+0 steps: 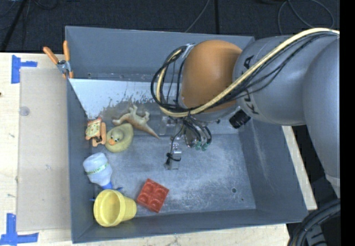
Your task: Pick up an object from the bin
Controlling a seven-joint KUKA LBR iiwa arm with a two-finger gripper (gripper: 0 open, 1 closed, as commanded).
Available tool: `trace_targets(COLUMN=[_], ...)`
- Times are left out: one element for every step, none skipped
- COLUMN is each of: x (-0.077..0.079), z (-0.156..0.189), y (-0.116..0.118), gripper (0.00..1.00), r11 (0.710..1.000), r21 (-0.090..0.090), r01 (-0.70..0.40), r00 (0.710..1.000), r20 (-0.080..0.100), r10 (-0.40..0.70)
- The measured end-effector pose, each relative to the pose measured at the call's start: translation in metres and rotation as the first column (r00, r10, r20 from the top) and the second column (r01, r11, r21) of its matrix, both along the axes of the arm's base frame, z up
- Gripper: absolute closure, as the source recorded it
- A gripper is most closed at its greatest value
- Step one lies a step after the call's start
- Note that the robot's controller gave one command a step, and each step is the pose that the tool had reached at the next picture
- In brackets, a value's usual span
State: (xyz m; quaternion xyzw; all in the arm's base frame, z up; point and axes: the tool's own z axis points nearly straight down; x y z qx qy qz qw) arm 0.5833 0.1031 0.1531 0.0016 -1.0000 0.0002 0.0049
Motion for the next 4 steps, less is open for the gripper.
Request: trace_targets(x=[0.002,-0.020,-0.035,-0.073], z=[0.004,-0.010,-0.053,-0.071], y=[0.000,0.000,0.009,0.010], gripper=[0.00,0.00,0.00,0.00], r11=[1.000,0.998,0.967,0.929], r21=[0.001,0.001,0.001,0.000], r01=[0.002,-0.057,-0.253,-0.371], r00=[1.000,0.998,0.967,0.929], r20=[0.007,0.012,0.007,0.012], r10=[-0.002,0.057,0.253,0.370])
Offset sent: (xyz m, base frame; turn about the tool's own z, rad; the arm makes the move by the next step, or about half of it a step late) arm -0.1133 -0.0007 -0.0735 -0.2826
